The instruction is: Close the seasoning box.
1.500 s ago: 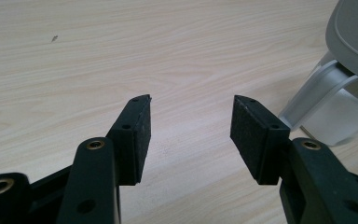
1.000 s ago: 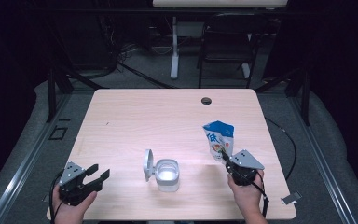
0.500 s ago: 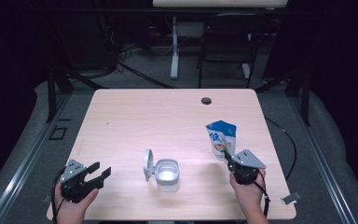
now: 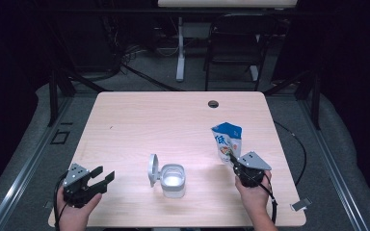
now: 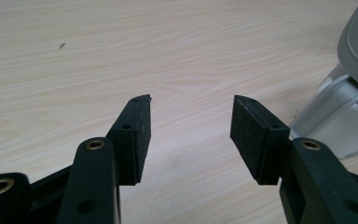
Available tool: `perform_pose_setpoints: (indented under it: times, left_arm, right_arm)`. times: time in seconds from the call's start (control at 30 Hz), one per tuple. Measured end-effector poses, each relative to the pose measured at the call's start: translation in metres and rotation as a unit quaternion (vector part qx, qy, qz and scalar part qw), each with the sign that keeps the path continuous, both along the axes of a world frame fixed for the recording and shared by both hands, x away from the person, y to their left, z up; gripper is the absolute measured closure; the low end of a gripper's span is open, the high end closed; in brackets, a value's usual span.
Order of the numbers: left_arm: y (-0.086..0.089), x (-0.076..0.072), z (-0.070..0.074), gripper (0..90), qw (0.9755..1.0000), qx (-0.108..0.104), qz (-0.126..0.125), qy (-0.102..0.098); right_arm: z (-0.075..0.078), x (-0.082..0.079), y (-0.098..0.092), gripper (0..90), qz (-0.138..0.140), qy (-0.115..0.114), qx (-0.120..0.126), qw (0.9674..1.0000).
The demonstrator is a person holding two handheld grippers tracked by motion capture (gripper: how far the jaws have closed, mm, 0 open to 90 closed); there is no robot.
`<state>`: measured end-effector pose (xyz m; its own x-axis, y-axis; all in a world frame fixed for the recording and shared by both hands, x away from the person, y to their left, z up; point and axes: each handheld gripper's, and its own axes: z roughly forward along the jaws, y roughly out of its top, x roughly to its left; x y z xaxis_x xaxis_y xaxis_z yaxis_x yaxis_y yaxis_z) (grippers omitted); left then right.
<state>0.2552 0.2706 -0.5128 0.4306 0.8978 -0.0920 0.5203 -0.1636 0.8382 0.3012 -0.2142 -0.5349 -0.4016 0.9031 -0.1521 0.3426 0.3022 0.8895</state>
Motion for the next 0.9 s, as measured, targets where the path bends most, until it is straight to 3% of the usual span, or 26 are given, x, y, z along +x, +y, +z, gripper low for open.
perform_pose_setpoints:
  times: [0.9]
  left_arm:
    - [-0.005,0.003,-0.001,48.4,0.9999,0.009,-0.006,0.004]
  right_arm:
    - [-0.021,0.003,-0.002,89.5,-0.015,0.032,-0.017,0.9992]
